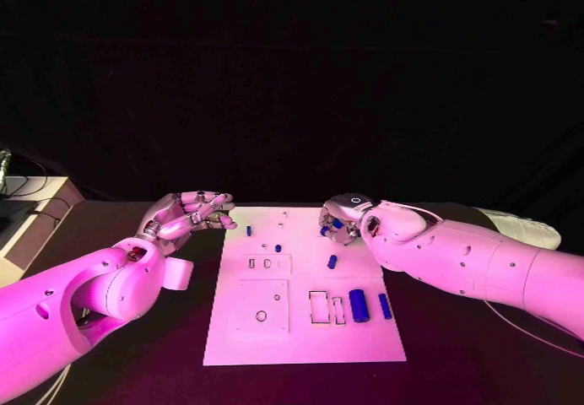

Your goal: Assemble the parts on the task board

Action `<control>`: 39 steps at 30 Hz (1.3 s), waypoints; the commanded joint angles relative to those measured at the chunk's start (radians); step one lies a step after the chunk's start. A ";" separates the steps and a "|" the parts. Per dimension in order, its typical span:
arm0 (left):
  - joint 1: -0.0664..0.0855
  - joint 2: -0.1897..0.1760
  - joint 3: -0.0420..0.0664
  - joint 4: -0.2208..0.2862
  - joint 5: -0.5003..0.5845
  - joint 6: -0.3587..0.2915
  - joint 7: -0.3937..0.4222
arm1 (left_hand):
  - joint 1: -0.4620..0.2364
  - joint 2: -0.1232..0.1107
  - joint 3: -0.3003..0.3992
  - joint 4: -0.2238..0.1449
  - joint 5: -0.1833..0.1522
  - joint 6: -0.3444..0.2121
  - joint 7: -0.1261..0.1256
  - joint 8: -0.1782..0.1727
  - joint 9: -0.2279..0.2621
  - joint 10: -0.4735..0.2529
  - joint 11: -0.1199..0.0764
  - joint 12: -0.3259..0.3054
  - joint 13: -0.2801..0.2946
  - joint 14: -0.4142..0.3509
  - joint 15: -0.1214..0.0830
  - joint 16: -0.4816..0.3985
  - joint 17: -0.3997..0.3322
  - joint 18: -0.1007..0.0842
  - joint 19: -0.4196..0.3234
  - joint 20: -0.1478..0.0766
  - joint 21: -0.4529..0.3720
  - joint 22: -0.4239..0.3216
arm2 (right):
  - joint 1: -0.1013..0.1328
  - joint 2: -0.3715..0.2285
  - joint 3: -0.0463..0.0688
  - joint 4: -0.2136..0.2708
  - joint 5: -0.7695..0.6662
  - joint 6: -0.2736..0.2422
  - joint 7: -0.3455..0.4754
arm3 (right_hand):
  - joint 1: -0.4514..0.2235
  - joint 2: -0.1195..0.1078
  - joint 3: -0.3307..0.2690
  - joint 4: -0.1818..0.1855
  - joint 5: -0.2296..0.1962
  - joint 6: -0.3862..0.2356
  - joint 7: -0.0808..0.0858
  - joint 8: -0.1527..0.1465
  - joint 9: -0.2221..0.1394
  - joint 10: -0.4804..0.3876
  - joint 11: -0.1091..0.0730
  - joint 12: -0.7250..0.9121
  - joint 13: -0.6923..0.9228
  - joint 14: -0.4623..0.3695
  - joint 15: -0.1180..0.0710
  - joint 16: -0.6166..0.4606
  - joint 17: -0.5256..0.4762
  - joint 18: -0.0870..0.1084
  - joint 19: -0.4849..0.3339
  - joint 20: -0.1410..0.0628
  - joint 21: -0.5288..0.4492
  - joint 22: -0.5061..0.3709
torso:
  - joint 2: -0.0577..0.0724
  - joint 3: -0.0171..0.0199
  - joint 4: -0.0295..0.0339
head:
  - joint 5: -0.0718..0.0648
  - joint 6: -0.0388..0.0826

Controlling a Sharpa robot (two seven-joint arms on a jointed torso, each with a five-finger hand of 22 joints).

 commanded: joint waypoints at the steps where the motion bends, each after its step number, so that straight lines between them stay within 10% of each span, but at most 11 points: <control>1: 0.000 0.000 0.001 0.001 -0.002 0.002 0.001 | 0.000 -0.006 0.007 -0.001 0.002 -0.008 0.004 -0.006 0.001 -0.006 0.004 -0.007 -0.002 -0.006 0.001 0.007 0.003 0.001 -0.004 0.002 0.006 0.001 | -0.003 0.001 -0.001 0.004 0.013 0.004 0.017 | 0.004 0.014 0.007 0.007 0.005 0.013 -0.003 0.007 0.005 0.015 -0.002 0.004 0.001 0.025 0.001 0.009 0.003 -0.010 0.003 0.001 0.010 0.007 | 0.004 -0.0007 0.0006 | 0.001 0.001; 24: 0.001 -0.001 0.001 -0.009 -0.002 0.005 -0.007 | 0.002 -0.005 0.010 -0.003 0.002 -0.009 0.005 -0.007 0.002 -0.008 0.005 -0.007 -0.002 -0.010 0.002 0.009 0.007 0.001 -0.007 0.003 0.008 0.002 | -0.004 -0.007 0.001 0.038 0.024 -0.111 -0.032 | 0.038 0.072 0.058 0.004 -0.046 0.066 -0.026 0.060 0.061 0.094 -0.026 0.001 0.008 0.024 -0.017 0.027 0.006 -0.021 0.017 -0.015 0.065 0.084 | 0.013 -0.0022 0.0006 | 0.003 0.009; 39: 0.001 -0.006 0.001 -0.013 -0.001 0.005 -0.008 | 0.004 -0.005 0.012 -0.005 0.002 -0.010 0.006 -0.008 0.002 -0.010 0.006 -0.007 -0.002 -0.012 0.002 0.010 0.010 0.001 -0.008 0.003 0.009 0.003 | 0.006 0.024 0.018 0.062 0.006 -0.209 -0.115 | 0.036 0.069 0.059 0.000 -0.045 0.065 -0.025 0.065 0.071 0.094 -0.025 -0.002 0.006 0.026 -0.017 0.033 0.014 -0.024 0.020 -0.015 0.075 0.098 | 0.018 -0.0058 0.0000 | 0.003 0.018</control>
